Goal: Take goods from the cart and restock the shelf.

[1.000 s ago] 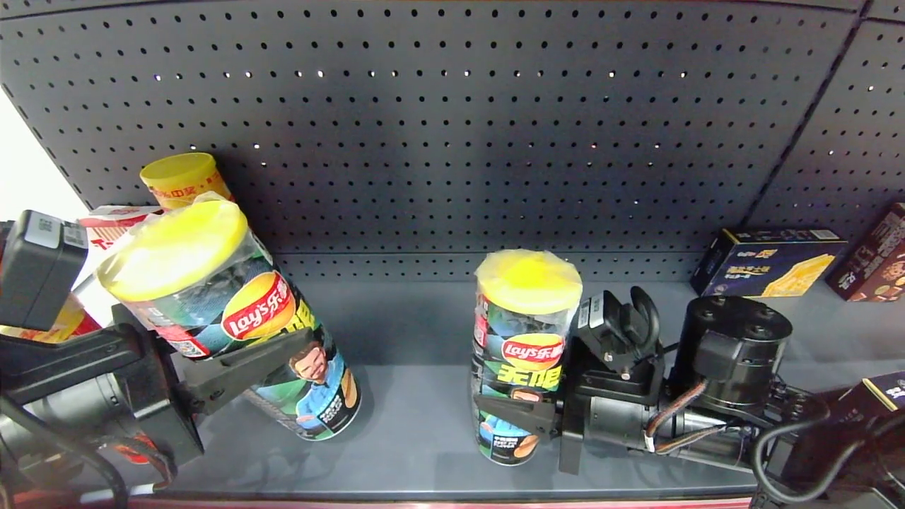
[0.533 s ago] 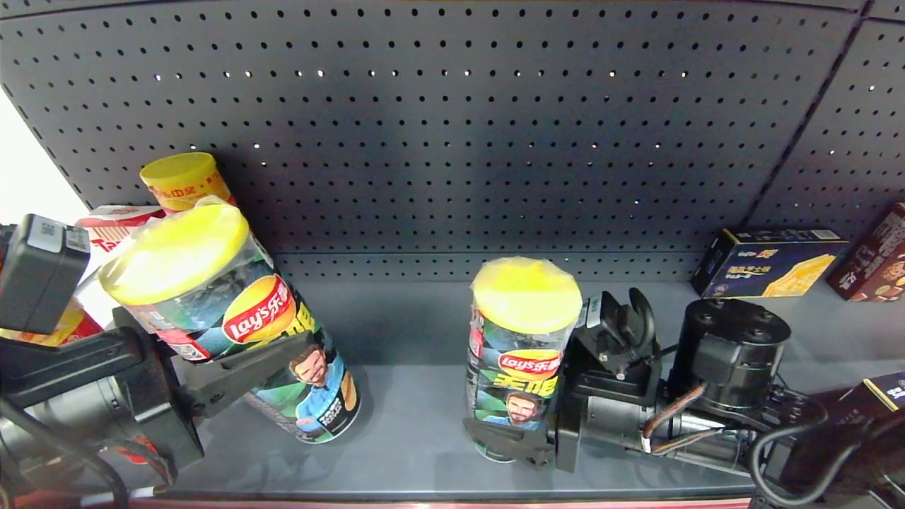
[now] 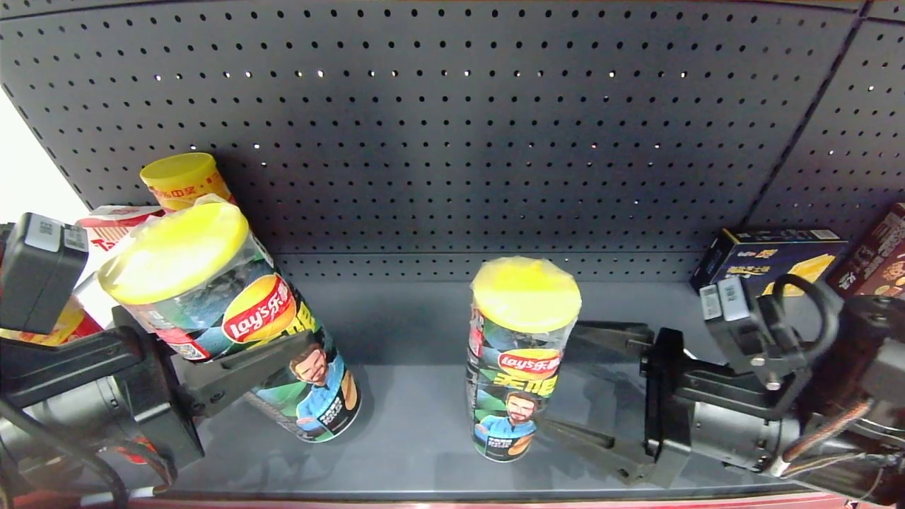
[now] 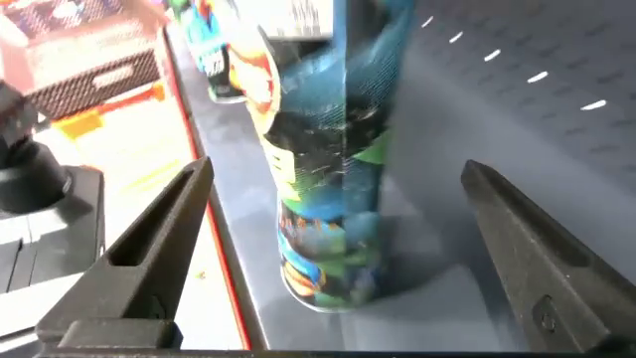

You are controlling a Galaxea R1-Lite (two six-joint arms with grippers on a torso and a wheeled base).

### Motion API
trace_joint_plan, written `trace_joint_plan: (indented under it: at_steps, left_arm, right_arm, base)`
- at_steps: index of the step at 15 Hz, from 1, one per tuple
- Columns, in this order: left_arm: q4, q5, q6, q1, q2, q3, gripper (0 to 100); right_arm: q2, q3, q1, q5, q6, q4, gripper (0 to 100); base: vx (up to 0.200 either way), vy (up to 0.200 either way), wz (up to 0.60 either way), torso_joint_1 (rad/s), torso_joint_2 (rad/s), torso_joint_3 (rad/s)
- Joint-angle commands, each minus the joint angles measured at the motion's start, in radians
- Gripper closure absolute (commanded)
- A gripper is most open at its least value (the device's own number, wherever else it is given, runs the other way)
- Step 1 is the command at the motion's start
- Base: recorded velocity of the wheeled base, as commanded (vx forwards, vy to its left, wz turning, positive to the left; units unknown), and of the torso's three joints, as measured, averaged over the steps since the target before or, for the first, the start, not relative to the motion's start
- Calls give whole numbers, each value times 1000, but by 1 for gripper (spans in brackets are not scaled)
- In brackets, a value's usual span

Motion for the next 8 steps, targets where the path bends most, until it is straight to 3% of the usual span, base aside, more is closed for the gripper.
trace_joint_plan:
  at_steps: [1,3,4,6,8]
  left_arm:
    - [0,8,0,-2,-2,0,100]
    - [0,9,2,-2,-2,2,100]
    - [-2,9,5,-2,-4,0,100]
    - [0,8,7,-2,-10,-1,100]
    - [0,6,7,-3,-11,-1,100]
  right_arm:
    - [-212,55,-69,0,-1,13,0]
    - [-357,90,-134,-21,-1,93,0]
    - [-442,107,-156,-90,-1,174,0]
    - [-592,124,-153,-214,1,328,0]
    - [-767,159,-153,-269,1,507,0]
  base:
    - [0,0,0,0,0,0]
    - [0,0,0,0,0,0]
    - [0,0,0,0,0,0]
    - [0,0,0,0,0,0]
    - [0,0,0,0,0,0]
